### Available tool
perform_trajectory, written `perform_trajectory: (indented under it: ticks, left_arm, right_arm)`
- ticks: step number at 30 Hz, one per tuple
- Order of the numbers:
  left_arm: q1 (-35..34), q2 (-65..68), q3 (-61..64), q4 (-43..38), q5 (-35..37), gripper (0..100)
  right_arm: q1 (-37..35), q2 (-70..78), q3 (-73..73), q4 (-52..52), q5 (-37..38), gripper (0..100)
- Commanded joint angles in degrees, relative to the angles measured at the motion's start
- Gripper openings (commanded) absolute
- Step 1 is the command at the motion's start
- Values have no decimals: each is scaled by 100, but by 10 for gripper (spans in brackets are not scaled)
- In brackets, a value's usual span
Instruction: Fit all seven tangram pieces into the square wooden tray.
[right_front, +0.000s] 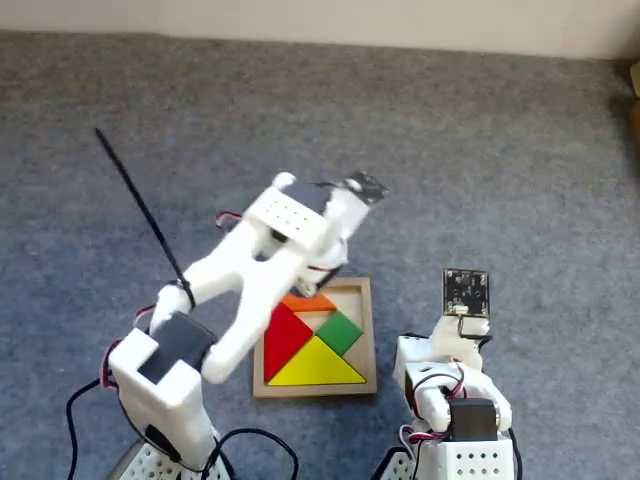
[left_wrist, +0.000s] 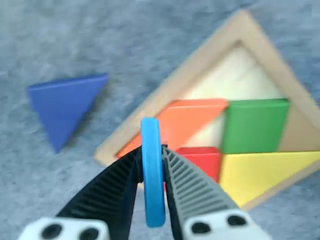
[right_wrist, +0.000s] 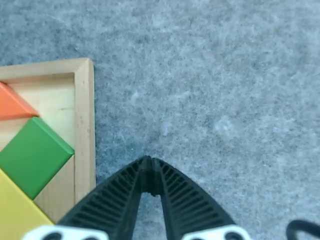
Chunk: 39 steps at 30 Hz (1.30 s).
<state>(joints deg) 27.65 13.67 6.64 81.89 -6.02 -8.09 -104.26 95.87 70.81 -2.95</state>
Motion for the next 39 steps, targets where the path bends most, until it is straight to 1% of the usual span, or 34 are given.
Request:
perform_trajectory:
  ticks: [1, 6, 9, 12, 14, 18, 20, 36, 39]
  left_arm:
    - [356, -347, -13, -35, 105, 5]
    - [602, -347, 470, -571, 114, 8]
    - [716, -347, 664, -659, 114, 11]
    - [725, -347, 690, -651, 123, 13]
    - [690, -347, 690, -633, 123, 43]
    - [664, -356, 681, -624, 651, 124]
    - [629, -374, 681, -624, 686, 141]
    - [13, -418, 646, -580, 677, 143]
    - [22, -418, 409, -369, 677, 143]
  right_arm:
    - [110, -92, 778, -154, 88, 5]
    - [110, -92, 778, -154, 88, 5]
    - [110, -92, 778, -154, 88, 5]
    - [110, -92, 778, -154, 88, 5]
    - [110, -92, 778, -154, 88, 5]
    - [110, -92, 778, -154, 88, 5]
    - [110, -92, 778, -154, 88, 5]
    - [110, -92, 778, -154, 88, 5]
    - [110, -92, 778, -154, 88, 5]
